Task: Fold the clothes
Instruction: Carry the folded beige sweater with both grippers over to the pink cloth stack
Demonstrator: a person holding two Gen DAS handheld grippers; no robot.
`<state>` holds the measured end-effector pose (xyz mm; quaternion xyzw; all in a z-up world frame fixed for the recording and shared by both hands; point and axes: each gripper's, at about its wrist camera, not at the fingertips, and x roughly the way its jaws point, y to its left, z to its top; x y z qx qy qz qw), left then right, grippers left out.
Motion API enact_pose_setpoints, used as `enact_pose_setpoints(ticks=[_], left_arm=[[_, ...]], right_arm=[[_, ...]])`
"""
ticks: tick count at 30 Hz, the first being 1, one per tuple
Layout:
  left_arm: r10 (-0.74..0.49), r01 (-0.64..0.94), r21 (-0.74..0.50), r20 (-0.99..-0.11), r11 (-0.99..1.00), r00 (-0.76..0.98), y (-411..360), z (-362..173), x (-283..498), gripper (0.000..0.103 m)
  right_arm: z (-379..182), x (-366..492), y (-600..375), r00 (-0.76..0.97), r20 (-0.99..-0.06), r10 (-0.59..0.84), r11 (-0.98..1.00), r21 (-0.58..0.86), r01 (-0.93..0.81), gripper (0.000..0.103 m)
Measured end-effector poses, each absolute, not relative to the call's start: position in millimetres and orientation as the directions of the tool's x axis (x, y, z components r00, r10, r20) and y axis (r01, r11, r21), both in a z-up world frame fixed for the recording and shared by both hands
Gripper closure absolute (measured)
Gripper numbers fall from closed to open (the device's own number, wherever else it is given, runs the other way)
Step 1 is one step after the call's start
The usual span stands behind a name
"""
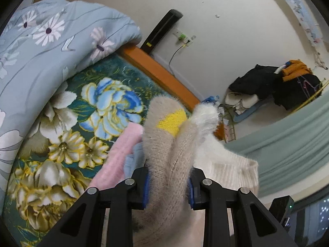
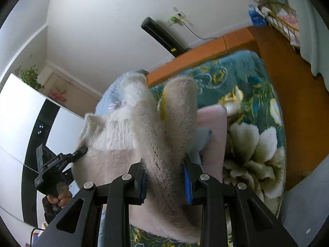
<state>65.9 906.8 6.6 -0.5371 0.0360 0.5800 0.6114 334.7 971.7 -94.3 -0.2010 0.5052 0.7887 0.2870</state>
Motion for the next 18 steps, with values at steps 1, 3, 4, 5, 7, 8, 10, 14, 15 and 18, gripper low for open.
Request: enact_pose_setpoints(ticks=[1,3,4,5,7,8,10,14,15,18], left_arm=[[0.667,-0.744,-0.617,-0.67,-0.256,0.326,908,-1,63,0.074],[0.66,-0.721,-0.631,-0.675,-0.284,0.331,908,-17,56,0.074],[0.657,-0.71,-0.638,-0.677,-0.298,0.333,908,-25,52,0.074],[0.652,-0.704,-0.64,-0.68,-0.308,0.334,908,-32,50,0.074],[0.642,-0.706,-0.633,-0.691,-0.318,0.331,907,-43,48,0.073],[0.636,-0.712,-0.625,-0.699,-0.321,0.327,907,-48,49,0.073],[0.614,-0.719,-0.606,-0.722,-0.339,0.319,909,-59,48,0.073],[0.579,-0.724,-0.581,-0.755,-0.371,0.309,910,-68,48,0.069],[0.575,-0.728,-0.575,-0.759,-0.372,0.306,910,-67,48,0.066],[0.559,-0.753,-0.544,-0.778,-0.37,0.287,909,-59,51,0.064]], right_arm=[[-100,334,973,-0.752,-0.613,0.244,-0.318,0.682,-0.659,0.073],[-113,335,976,-0.746,-0.622,0.237,-0.303,0.683,-0.665,0.073],[-116,336,977,-0.749,-0.619,0.236,-0.299,0.687,-0.662,0.073],[-119,338,979,-0.752,-0.616,0.236,-0.294,0.692,-0.659,0.073],[-124,340,981,-0.751,-0.616,0.236,-0.282,0.696,-0.66,0.073],[-127,341,982,-0.749,-0.62,0.235,-0.275,0.696,-0.663,0.073],[-137,339,985,-0.738,-0.635,0.228,-0.255,0.693,-0.674,0.072],[-151,336,988,-0.722,-0.658,0.216,-0.228,0.685,-0.692,0.071],[-151,335,989,-0.717,-0.663,0.214,-0.228,0.68,-0.697,0.071],[-146,335,989,-0.71,-0.674,0.204,-0.236,0.67,-0.704,0.069]])
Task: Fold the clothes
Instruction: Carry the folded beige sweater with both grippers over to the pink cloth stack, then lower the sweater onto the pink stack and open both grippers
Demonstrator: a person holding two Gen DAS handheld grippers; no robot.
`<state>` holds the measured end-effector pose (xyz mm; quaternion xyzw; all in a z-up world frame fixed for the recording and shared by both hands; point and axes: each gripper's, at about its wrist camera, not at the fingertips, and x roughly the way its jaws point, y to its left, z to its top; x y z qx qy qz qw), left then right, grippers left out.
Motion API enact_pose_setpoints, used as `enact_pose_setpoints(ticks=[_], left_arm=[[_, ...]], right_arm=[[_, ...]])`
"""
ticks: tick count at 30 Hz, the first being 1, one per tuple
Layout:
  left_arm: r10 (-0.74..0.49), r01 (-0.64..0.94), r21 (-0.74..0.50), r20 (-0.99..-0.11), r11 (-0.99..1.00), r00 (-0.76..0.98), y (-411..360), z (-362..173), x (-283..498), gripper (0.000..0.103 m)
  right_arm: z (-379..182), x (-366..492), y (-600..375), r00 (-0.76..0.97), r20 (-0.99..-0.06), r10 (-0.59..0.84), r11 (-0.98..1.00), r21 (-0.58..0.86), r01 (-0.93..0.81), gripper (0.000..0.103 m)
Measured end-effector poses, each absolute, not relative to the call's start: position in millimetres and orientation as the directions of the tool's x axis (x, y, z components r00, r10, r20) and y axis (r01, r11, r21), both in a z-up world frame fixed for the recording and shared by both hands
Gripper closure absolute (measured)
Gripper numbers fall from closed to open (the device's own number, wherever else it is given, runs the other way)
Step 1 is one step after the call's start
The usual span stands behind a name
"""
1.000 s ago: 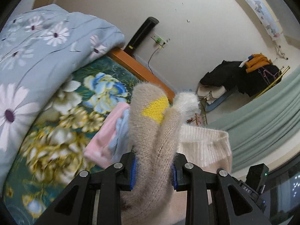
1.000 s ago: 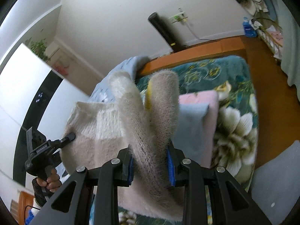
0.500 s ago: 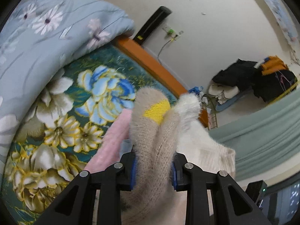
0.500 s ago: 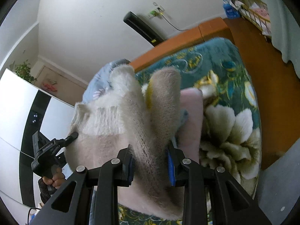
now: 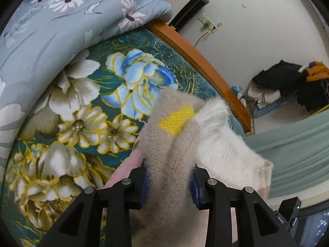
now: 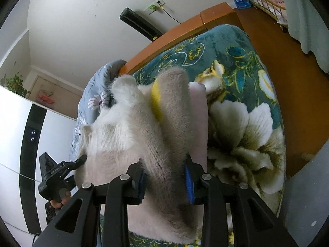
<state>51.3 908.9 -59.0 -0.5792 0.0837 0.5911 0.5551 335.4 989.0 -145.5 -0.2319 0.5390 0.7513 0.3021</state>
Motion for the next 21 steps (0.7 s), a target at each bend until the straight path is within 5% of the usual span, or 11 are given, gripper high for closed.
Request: enact_pose_setpoints(ticks=[12,21], left_arm=[[0.639,-0.931,-0.316,-0.757,-0.18,0.134,897,17,99,0.062],[0.581,-0.922,-0.317,-0.802,-0.222,0.136,916,-34,107,0.062]], right_arm=[[-66,326,976,-0.63,-0.673,0.387,-0.453,0.457,-0.766,0.063],[-108,306,995,-0.614,-0.731,0.298,-0.451,0.459,-0.766,0.063]])
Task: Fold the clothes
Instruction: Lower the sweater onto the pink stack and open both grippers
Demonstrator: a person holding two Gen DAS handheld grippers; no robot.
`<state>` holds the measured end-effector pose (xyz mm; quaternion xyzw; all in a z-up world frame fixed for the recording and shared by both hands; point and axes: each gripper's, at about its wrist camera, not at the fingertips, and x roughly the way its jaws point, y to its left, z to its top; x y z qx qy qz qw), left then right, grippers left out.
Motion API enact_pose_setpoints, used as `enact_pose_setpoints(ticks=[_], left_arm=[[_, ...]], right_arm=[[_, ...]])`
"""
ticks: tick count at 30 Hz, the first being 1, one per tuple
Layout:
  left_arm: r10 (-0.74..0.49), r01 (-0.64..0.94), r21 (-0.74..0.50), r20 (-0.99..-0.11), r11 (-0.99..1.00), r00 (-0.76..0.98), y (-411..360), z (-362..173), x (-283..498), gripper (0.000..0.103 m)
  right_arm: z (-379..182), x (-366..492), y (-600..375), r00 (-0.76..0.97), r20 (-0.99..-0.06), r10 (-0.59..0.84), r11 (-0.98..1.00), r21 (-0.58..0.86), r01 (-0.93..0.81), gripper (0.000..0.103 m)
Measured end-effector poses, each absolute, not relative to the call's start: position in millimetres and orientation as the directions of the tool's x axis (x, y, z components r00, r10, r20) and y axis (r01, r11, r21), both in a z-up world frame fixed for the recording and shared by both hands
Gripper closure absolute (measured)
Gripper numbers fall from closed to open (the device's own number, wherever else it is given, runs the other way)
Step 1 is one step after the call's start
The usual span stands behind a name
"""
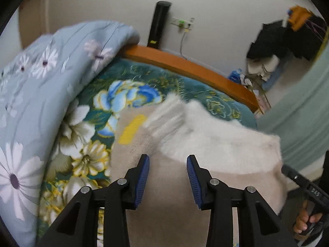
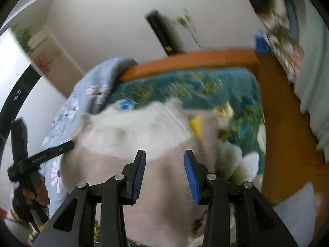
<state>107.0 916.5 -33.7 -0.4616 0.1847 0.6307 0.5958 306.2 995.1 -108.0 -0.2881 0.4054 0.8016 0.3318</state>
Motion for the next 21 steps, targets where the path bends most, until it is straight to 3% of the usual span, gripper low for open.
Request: enact_pose_setpoints(ticks=[6,10,15,19,21], left_arm=[[0.57,-0.907,-0.32,-0.814,-0.273,0.115,917,-49,104,0.061],[0.583,-0.917,-0.309,-0.805,-0.253,0.111,908,-36,110,0.058],[0.641,-0.92,-0.304,-0.764,-0.248,0.08,881,-15,120,0.037],[0.684,-0.898,-0.347,-0.726,-0.269,0.076,848,-12,126,0.022],[0.688,-0.91,-0.313,-0.724,-0.272,0.044,830,-12,131,0.019]], right_arm=[[-129,308,1003,-0.568,-0.773,0.282,-0.403,0.441,-0.802,0.063],[-109,316,986,-0.565,-0.749,0.346,-0.431,0.408,-0.805,0.063],[-79,325,954,-0.564,-0.704,0.431,-0.476,0.354,-0.805,0.062],[-74,330,920,-0.546,-0.698,0.464,-0.497,0.305,-0.812,0.047],[-83,329,906,-0.52,-0.715,0.468,-0.518,0.255,-0.816,0.046]])
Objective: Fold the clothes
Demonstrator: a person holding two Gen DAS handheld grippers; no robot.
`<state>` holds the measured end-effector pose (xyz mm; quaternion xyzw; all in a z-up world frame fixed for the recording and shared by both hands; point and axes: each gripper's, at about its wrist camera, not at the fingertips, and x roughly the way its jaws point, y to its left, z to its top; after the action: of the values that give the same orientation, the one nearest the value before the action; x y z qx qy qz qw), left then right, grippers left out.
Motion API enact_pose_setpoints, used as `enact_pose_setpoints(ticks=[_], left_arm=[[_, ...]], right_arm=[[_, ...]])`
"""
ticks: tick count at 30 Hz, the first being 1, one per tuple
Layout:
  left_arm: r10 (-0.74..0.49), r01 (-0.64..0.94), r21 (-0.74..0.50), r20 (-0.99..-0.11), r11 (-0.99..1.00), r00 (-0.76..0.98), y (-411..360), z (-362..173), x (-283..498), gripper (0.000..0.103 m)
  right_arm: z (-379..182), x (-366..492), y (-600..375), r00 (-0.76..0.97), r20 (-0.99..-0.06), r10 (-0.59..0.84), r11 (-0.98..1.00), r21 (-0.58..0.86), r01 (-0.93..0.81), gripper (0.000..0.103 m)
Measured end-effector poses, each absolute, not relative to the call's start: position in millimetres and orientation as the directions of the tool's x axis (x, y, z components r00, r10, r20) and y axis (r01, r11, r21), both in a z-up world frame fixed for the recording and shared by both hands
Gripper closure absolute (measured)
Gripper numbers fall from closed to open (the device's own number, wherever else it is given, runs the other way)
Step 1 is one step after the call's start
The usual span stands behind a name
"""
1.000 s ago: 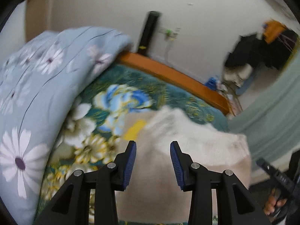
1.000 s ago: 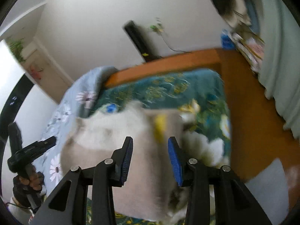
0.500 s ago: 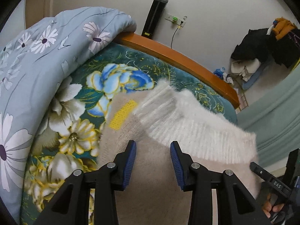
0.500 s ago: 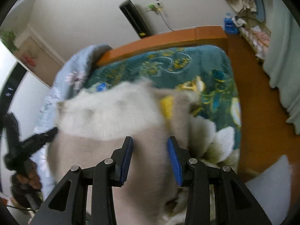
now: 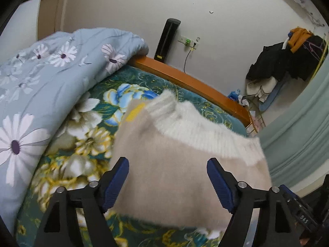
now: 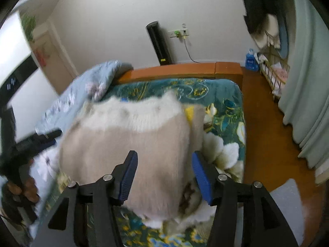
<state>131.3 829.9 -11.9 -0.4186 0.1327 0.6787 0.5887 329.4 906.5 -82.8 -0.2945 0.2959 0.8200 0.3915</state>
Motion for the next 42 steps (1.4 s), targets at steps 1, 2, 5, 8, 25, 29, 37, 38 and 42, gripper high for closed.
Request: enact_pose_setpoints(ticks=[1,2,5,8,25,29,37,38,42], left_arm=[[0.688,-0.916,-0.295,-0.725,-0.272,0.029,822,-12,133,0.017],[0.689,-0.92,-0.28,-0.725,-0.273,0.016,815,-12,135,0.014],[0.702,-0.916,-0.289,-0.713,-0.278,0.011,792,-14,137,0.001],[0.693,-0.9,-0.303,-0.721,-0.314,0.002,777,-23,139,0.0],[0.598,-0.871,-0.204,-0.792,-0.447,-0.122,749,-75,168,0.0],[0.602,-0.887,-0.182,-0.789,-0.424,-0.125,750,-79,178,0.0],[0.603,-0.9,-0.177,-0.79,-0.397,-0.111,753,-82,187,0.0],[0.602,-0.902,-0.174,-0.79,-0.394,-0.111,754,-83,188,0.0],[0.602,-0.91,-0.149,-0.789,-0.387,-0.126,756,-83,191,0.0]], right_arm=[[-88,329,900,-0.507,-0.725,0.467,-0.526,0.233,-0.818,0.046],[-95,329,896,-0.5,-0.735,0.458,-0.528,0.227,-0.818,0.046],[-108,331,884,-0.491,-0.755,0.435,-0.529,0.227,-0.817,0.046],[-115,330,871,-0.481,-0.759,0.438,-0.526,0.218,-0.822,0.028],[-134,325,839,-0.5,-0.749,0.435,-0.54,0.228,-0.81,0.0],[-137,326,839,-0.502,-0.745,0.438,-0.536,0.232,-0.812,0.0],[-141,326,840,-0.502,-0.749,0.432,-0.536,0.234,-0.811,0.0],[-141,326,840,-0.501,-0.75,0.431,-0.537,0.233,-0.811,0.0],[-143,326,840,-0.501,-0.753,0.426,-0.531,0.241,-0.813,0.0]])
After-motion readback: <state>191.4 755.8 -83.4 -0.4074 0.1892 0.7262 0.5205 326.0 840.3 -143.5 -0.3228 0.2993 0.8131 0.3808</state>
